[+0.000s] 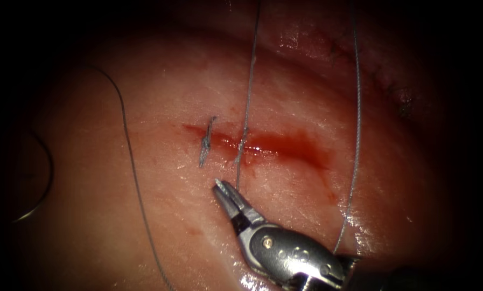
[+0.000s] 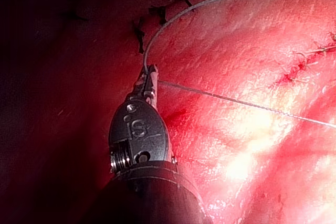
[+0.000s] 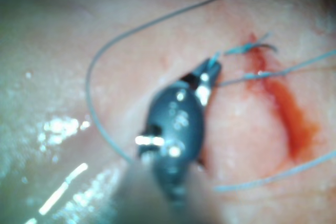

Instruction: Wound Closure

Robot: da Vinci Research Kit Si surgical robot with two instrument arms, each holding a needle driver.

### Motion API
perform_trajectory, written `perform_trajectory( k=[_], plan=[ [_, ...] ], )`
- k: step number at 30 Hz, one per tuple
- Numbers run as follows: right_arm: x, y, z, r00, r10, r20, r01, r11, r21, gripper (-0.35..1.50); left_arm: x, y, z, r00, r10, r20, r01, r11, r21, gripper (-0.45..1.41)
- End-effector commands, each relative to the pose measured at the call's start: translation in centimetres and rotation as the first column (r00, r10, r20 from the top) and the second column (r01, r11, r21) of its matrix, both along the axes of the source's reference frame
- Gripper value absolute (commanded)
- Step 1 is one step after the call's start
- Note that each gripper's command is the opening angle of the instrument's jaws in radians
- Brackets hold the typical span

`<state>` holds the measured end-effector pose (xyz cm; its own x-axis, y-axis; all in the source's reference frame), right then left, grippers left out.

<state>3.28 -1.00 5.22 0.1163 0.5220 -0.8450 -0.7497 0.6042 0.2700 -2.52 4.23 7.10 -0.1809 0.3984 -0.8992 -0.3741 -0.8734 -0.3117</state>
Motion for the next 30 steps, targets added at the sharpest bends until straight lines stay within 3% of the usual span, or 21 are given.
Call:
perform_trajectory(
  k=[1, 18, 30],
  plan=[
    [0.09, -0.11, 0.04, 1.0, -0.016, -0.003, 0.016, 1.0, 0.002, -0.35, -0.04, 0.04, 0.09, 1.0, -0.001, -0.003, 0.001, 1.0, -0.002, -0.45],
    [0.26, -0.61, 0.04, 0.993, -0.121, -0.001, 0.121, 0.993, 0.019, -0.35, -0.06, 0.13, 0.29, 0.999, -0.014, -0.037, 0.013, 0.999, -0.04, -0.45],
    [0.26, -0.48, 0.08, 0.99, -0.144, -0.006, 0.144, 0.989, 0.04, -0.35, -0.11, 0.0, 0.22, 1.0, 0.003, -0.03, -0.004, 0.999, -0.042, -0.45]
  ],
)
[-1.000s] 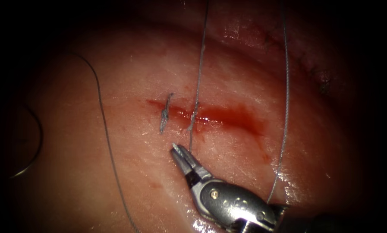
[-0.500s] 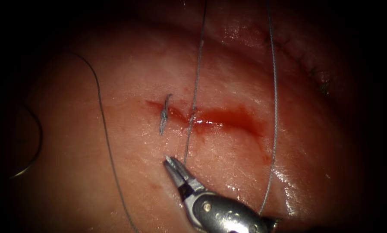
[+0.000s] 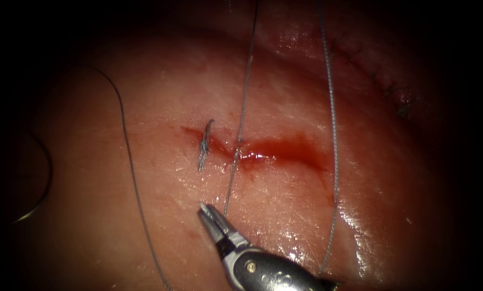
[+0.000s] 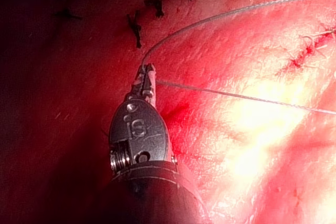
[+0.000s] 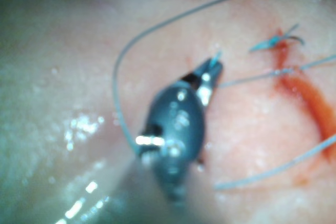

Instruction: Wound Closure

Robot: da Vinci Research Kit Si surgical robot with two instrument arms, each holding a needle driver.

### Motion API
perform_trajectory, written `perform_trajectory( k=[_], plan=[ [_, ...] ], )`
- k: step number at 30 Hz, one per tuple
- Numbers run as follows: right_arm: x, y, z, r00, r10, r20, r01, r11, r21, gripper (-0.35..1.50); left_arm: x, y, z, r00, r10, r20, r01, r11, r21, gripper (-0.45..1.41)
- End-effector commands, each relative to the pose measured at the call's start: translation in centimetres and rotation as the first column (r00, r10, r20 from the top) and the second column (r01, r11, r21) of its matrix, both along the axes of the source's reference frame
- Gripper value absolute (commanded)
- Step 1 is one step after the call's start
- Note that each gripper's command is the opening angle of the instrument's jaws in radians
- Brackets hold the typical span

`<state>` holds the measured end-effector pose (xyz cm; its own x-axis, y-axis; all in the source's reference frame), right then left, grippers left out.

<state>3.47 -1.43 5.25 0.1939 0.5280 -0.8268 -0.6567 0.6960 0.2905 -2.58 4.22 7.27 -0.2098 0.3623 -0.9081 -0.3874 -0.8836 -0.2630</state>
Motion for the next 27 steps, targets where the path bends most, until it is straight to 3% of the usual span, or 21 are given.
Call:
perform_trajectory(
  k=[1, 2, 3, 5, 7, 9, 11, 15, 18, 21, 27],
  plan=[
    [0.08, -0.03, 0.05, 1.0, -0.014, -0.015, 0.014, 1.0, 0.01, -0.35, -0.05, -0.01, 0.03, 1.0, 0.012, 0.004, -0.012, 1.0, 0.001, -0.45],
    [0.07, 0.0, 0.04, 0.999, -0.035, -0.036, 0.035, 0.999, 0.0, 0.21, -0.07, -0.07, -0.03, 1.0, 0.025, 0.011, -0.025, 1.0, 0.006, -0.45],
    [0.07, 0.0, 0.03, 0.998, -0.052, -0.038, 0.051, 0.998, -0.024, 0.51, -0.07, -0.09, -0.05, 0.999, 0.032, 0.016, -0.032, 0.999, 0.008, -0.45],
    [0.05, 0.0, 0.0, 0.996, -0.069, -0.062, 0.066, 0.997, -0.047, 0.94, -0.07, -0.15, -0.13, 0.999, 0.04, 0.024, -0.041, 0.999, 0.013, -0.45],
    [0.04, -0.02, -0.04, 0.995, -0.078, -0.056, 0.075, 0.995, -0.064, 1.23, -0.06, -0.19, -0.19, 0.998, 0.046, 0.033, -0.047, 0.999, 0.017, -0.45],
    [-0.01, -0.1, -0.12, 0.993, -0.097, -0.067, 0.093, 0.994, -0.064, 1.36, -0.04, -0.26, -0.32, 0.997, 0.057, 0.045, -0.058, 0.998, 0.027, -0.45],
    [-0.05, -0.16, -0.21, 0.991, -0.115, -0.065, 0.112, 0.992, -0.053, 1.46, -0.03, -0.31, -0.42, 0.997, 0.066, 0.049, -0.067, 0.997, 0.024, -0.45],
    [-0.13, -0.26, -0.37, 0.978, -0.189, -0.085, 0.187, 0.982, -0.028, 1.46, -0.02, -0.42, -0.62, 0.994, 0.081, 0.066, -0.083, 0.996, 0.024, -0.45],
    [-0.17, -0.25, -0.57, 0.947, -0.272, -0.17, 0.276, 0.961, 0.005, 1.25, -0.07, -0.57, -0.83, 0.992, 0.095, 0.083, -0.097, 0.995, 0.019, -0.45],
    [-0.19, 0.06, -0.73, 0.929, -0.277, -0.245, 0.283, 0.959, -0.013, 1.21, -0.14, -0.73, -1.03, 0.988, 0.107, 0.109, -0.11, 0.994, 0.022, -0.45],
    [-0.19, 0.8, -0.73, 0.943, -0.22, -0.249, 0.223, 0.975, -0.014, 1.11, -0.24, -0.96, -1.43, 0.983, 0.105, 0.154, -0.11, 0.994, 0.023, -0.45]
  ],
)
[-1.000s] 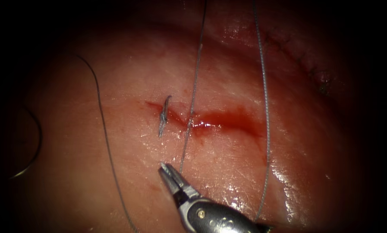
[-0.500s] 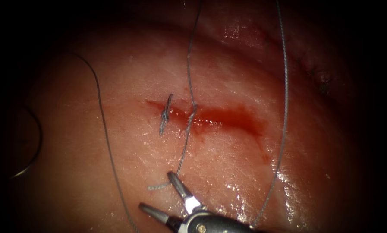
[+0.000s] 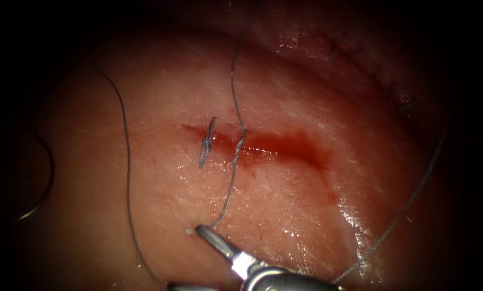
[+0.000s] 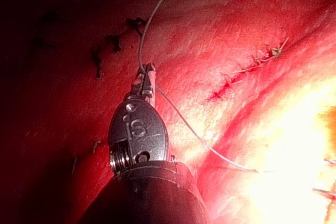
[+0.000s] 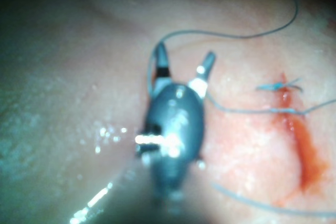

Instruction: Wound Closure

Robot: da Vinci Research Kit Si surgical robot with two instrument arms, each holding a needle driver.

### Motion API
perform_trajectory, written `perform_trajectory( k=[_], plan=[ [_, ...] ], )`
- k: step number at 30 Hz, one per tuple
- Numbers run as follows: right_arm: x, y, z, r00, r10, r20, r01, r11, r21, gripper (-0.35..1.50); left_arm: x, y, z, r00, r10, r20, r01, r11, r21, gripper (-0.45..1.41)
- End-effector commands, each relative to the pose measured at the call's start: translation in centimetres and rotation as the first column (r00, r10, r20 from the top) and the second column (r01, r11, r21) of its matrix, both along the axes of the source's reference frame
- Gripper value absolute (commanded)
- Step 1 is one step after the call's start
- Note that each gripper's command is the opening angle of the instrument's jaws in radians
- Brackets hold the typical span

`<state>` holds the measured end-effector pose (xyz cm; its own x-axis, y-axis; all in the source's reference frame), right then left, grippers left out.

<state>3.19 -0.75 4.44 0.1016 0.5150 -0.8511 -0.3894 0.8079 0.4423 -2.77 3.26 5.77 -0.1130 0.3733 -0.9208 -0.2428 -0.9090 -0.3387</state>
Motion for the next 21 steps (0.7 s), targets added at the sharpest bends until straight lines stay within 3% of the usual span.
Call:
perform_trajectory(
  k=[1, 2, 3, 8, 9, 11, 15, 19, 21],
  plan=[
    [0.09, 0.26, 0.14, 1.0, 0.011, -0.004, -0.011, 1.0, -0.017, 1.08, -0.06, -0.05, -0.01, 1.0, 0.0, 0.006, 0.0, 1.0, 0.002, -0.45],
    [0.1, 0.36, 0.2, 1.0, 0.013, -0.005, -0.013, 1.0, -0.02, 1.06, -0.07, -0.09, -0.08, 1.0, 0.002, 0.009, -0.002, 1.0, 0.004, -0.45],
    [0.1, 0.61, 0.45, 0.999, 0.033, 0.009, -0.033, 0.999, -0.024, 1.05, -0.08, -0.26, -0.31, 1.0, 0.009, 0.018, -0.009, 1.0, 0.008, -0.45],
    [0.07, 0.88, 0.85, 0.997, 0.053, 0.049, -0.051, 0.998, -0.043, 1.03, -0.06, -0.55, -0.64, 0.999, 0.023, 0.03, -0.023, 1.0, 0.009, -0.45],
    [0.03, 0.86, 0.93, 0.997, 0.025, 0.07, -0.023, 0.999, -0.034, 1.11, -0.04, -0.62, -0.73, 0.999, 0.029, 0.032, -0.029, 1.0, 0.004, -0.45],
    [0.0, 0.78, 0.94, 0.996, -0.001, 0.086, 0.003, 1.0, -0.028, 1.2, -0.01, -0.66, -0.78, 0.999, 0.037, 0.035, -0.037, 0.999, -0.007, -0.45],
    [-0.05, 0.65, 0.82, 0.996, -0.016, 0.085, 0.018, 0.999, -0.026, 1.13, 0.02, -0.71, -0.85, 0.998, 0.043, 0.041, -0.043, 0.999, -0.007, -0.45],
    [-0.03, 0.73, 0.64, 0.998, 0.022, 0.058, -0.021, 0.999, -0.029, 1.15, 0.04, -0.86, -0.97, 0.998, 0.052, 0.047, -0.051, 0.999, -0.011, -0.45],
    [0.01, 0.8, 0.56, 0.997, 0.062, 0.046, -0.061, 0.998, -0.022, 1.3, 0.08, -0.97, -1.05, 0.997, 0.062, 0.05, -0.061, 0.998, -0.015, -0.45]
  ],
)
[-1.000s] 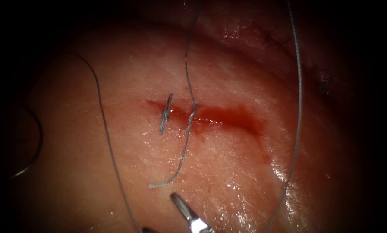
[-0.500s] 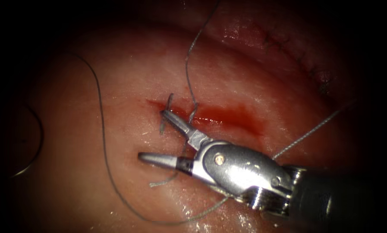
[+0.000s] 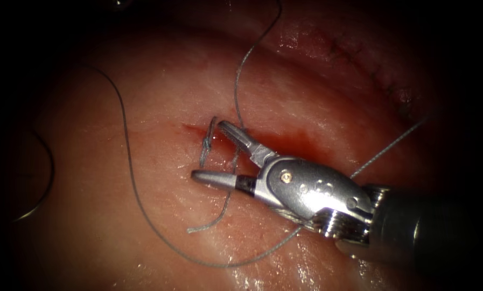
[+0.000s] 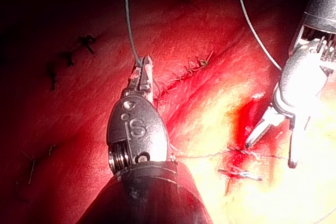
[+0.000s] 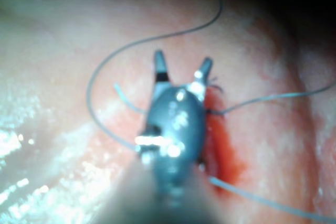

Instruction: Wound Closure

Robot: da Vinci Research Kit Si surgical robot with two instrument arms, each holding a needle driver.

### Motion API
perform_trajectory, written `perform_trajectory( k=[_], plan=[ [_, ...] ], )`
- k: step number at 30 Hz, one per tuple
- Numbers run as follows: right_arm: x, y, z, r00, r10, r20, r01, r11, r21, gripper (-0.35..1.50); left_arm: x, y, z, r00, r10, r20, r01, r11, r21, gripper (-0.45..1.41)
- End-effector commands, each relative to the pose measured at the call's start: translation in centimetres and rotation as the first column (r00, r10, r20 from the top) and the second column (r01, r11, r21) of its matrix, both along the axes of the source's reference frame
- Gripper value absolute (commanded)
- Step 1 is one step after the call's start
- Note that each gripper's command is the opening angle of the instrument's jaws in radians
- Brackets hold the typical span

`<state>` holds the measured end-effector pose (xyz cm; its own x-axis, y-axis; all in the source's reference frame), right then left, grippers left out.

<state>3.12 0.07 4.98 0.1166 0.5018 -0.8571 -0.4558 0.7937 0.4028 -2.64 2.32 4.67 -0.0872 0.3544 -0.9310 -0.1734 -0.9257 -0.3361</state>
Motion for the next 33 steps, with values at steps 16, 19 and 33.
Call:
perform_trajectory(
  k=[16, 19, 33],
  plan=[
    [0.28, 0.52, 0.79, 0.99, 0.129, 0.048, -0.132, 0.989, 0.068, 1.16, 0.18, -1.27, -0.33, 0.998, -0.026, 0.061, 0.027, 0.999, -0.017, -0.45],
    [0.29, 0.55, 0.91, 0.989, 0.135, 0.053, -0.138, 0.988, 0.061, 1.15, 0.19, -1.36, -0.31, 0.998, -0.025, 0.063, 0.026, 1.0, -0.013, -0.45],
    [0.16, 0.68, 0.75, 0.925, 0.267, -0.27, -0.267, 0.963, 0.038, 0.49, 0.43, -1.79, -0.05, 0.998, -0.05, 0.045, 0.05, 0.999, 0.007, -0.45]
  ],
)
